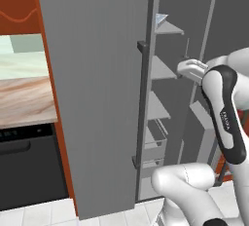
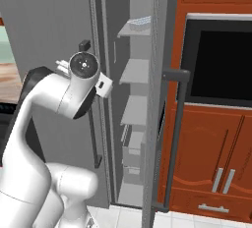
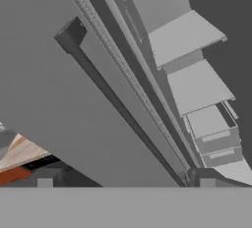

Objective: The ice cube tray has been filled with water. Take the tray and place it in the freezer to make ice. Close the freezer door after placing the tray.

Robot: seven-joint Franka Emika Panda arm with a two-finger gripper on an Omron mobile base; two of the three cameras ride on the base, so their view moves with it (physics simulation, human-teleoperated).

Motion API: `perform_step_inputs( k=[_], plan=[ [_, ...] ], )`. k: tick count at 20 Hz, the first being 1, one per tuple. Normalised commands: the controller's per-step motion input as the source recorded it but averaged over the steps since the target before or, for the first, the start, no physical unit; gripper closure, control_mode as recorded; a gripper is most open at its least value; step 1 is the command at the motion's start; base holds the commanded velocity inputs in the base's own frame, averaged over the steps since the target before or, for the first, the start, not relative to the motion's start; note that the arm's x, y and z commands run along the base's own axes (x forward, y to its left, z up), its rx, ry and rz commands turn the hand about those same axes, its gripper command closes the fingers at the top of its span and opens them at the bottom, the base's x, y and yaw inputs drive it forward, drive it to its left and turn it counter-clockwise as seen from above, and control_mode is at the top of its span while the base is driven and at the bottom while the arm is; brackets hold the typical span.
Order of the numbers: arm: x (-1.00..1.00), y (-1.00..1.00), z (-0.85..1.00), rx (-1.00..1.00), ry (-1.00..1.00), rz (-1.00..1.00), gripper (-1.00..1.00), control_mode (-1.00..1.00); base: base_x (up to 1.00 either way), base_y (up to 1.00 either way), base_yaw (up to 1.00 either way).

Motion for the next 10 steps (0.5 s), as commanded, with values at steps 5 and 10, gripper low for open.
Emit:
perform_step_inputs(
  k=[5, 10],
  plan=[
    [-0.11, -0.4, 0.0, -0.03, -0.09, 0.08, -1.0, -1.0, 0.0, 0.0, 0.0],
    [-0.29, -0.85, 0.02, 0.0, -0.3, -0.04, -1.0, -1.0, 0.0, 0.0, 0.0]
  ],
)
